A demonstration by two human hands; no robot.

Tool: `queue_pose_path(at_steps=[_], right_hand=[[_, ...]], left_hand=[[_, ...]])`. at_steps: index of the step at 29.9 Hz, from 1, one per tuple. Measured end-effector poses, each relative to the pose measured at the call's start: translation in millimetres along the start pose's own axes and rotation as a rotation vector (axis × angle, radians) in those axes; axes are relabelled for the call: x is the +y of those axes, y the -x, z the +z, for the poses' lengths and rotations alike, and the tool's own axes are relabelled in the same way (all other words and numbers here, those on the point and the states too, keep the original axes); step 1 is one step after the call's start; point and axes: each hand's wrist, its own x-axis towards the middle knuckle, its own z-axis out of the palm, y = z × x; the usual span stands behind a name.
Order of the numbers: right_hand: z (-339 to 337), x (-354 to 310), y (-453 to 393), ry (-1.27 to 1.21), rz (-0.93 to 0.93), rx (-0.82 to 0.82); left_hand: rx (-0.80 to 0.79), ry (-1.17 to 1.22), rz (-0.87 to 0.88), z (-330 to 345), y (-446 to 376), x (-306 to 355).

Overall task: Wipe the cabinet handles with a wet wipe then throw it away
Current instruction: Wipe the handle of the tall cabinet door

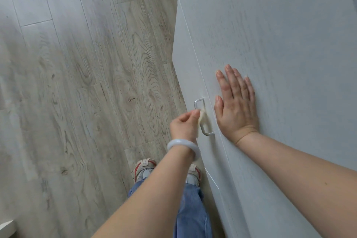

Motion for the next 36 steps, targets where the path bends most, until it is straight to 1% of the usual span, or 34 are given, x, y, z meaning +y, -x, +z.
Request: queue_pose_path(at_steps=[3, 6, 12, 18, 26, 29, 32, 34, 36], right_hand=[[0, 1, 1, -0.003, -0.003, 0.001], [0, 1, 1, 0.002, 0.0, -0.005], [0, 0, 1, 0.011, 0.007, -0.005], [0, 0, 1, 0.001, 0.0, 0.0], [0, 0, 1, -0.002, -0.001, 0.012], [1, 0, 1, -0.002, -0.003, 0.017], [1, 0, 1, 0.003, 0.001, 0.021], [1, 0, 1, 0.008, 0.007, 0.018], [1, -1, 1, 0.011, 0.005, 0.015]], left_hand=[[-0.024, 0.006, 0.083, 5, -9, 22], [-0.058, -0.011, 0.118, 7, -5, 16], [-0.004, -0.048, -0.03, 1, 15, -18], [0.003, -0.041, -0.065, 4, 11, 6], [0.002, -0.042, -0.186, -3, 28, -33], [0.022, 0.04, -0.262, 3, 30, -39], [0.064, 0.221, -0.35, 16, 37, -38], [0.097, 0.304, -0.341, 22, 41, -39], [0.091, 0.286, -0.309, 22, 36, -38]])
